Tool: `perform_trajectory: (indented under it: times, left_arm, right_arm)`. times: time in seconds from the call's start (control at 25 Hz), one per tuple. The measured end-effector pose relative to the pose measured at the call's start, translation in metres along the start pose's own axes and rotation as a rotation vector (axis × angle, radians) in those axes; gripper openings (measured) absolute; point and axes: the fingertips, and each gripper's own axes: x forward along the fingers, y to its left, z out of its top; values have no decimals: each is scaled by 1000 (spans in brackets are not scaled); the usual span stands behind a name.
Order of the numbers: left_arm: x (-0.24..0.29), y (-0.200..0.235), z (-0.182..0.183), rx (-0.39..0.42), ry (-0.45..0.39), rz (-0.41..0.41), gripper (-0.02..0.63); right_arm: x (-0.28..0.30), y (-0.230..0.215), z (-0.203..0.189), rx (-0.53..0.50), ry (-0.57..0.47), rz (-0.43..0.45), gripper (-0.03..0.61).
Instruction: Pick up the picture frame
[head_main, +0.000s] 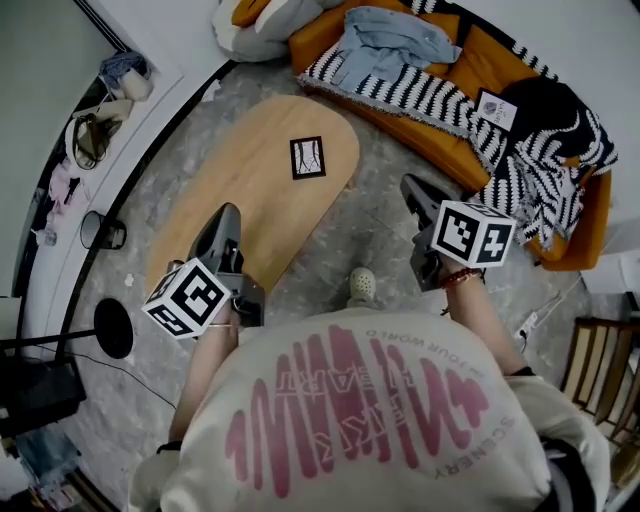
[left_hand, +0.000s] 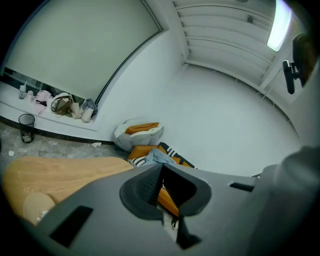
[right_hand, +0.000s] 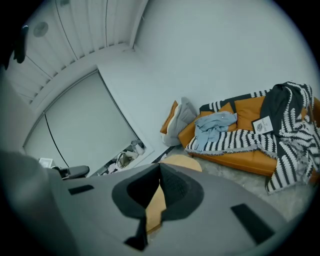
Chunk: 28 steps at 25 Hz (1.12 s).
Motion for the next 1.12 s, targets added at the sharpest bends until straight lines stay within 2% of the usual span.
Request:
perform_trajectory:
  times: [0.32, 0.52, 0.6, 0.76, 0.84, 0.96, 1.12]
  left_arm:
    - [65, -10, 9, -33, -26, 42, 3]
    - [102, -11, 7, -61, -25, 63, 3]
    - [113, -8, 5, -69, -23, 70, 3]
    - [143, -6, -16, -102, 2, 55, 3]
    - [160, 2, -31, -107, 34, 70, 3]
    - [171, 14, -55, -136, 95, 103, 3]
    - [200, 29, -75, -132, 177, 126, 3]
  right_arm:
    - [33, -40, 52, -41, -8, 36, 5]
    - [62, -72, 71, 37, 14, 56, 5]
    - [75, -79, 69, 48, 40, 67, 5]
    - [100, -103, 62, -56, 93, 34, 5]
    - [112, -114, 52, -71, 111, 36, 5]
    - [123, -121, 25, -6, 141, 60, 5]
    - [144, -130, 6, 85, 171, 72, 5]
